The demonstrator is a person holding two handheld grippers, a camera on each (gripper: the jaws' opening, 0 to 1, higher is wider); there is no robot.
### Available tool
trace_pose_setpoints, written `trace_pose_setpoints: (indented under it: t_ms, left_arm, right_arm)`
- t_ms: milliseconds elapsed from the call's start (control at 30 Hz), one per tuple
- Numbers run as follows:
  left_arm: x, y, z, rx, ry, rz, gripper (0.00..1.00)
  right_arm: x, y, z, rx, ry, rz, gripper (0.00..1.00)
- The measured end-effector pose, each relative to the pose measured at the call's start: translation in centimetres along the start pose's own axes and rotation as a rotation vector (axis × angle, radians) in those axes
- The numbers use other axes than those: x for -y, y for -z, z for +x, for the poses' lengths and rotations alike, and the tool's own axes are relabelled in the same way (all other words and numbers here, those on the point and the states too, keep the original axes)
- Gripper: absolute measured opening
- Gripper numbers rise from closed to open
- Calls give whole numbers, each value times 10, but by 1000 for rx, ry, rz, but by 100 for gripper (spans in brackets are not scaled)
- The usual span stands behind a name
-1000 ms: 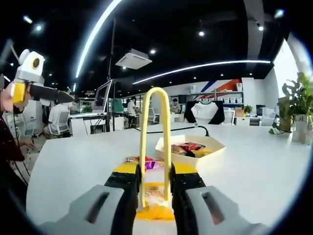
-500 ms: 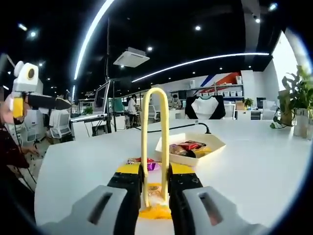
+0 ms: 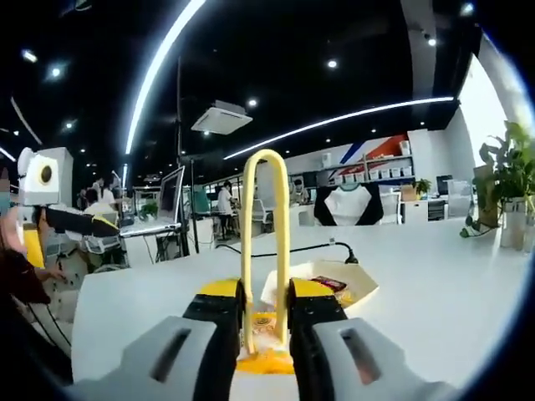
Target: Place the target food into the container with the food tongs after gripping and lifting it, then release it inside without dropping or visibly crushing the food.
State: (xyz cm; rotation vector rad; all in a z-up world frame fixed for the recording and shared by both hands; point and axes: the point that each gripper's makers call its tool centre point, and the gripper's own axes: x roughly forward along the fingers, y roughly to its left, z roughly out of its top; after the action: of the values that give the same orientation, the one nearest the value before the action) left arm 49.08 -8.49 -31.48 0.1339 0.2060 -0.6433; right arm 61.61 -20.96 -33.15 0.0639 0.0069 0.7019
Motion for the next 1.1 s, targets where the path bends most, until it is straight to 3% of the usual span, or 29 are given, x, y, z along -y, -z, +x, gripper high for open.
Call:
trace_pose_setpoints:
  t_ms: [233,433,667,733,767,900,967,1100]
  left_arm:
    - [2,0,0,3,11,1,95]
    - [2,0,-1,11,11,0,95]
    - [-1,-5,2,22,11,-3,93]
    - [0,-4,2,17,17,4,92]
    - [0,-4,2,15,18,6,92]
    - [-1,2,2,5,-1,-23,97]
    - [-2,5,2,-4,-2,-19,97]
    - [-2,5,1,2,-4,-34,97]
  right_arm:
    - [16,-29,34,37,-7,-33,16]
    - [36,-35,67,41,-8,-26,16]
    - [75,-16,114,2,54,-75,17]
    - [86,-9,121,-10,76,-10,17]
    - [94,-5,126,-15,91,-17,17]
    - [115,11,136,-60,127,-28,17]
    - [123,17,139,-62,128,-3,17]
    - [135,33,144,-120,136,-35,17]
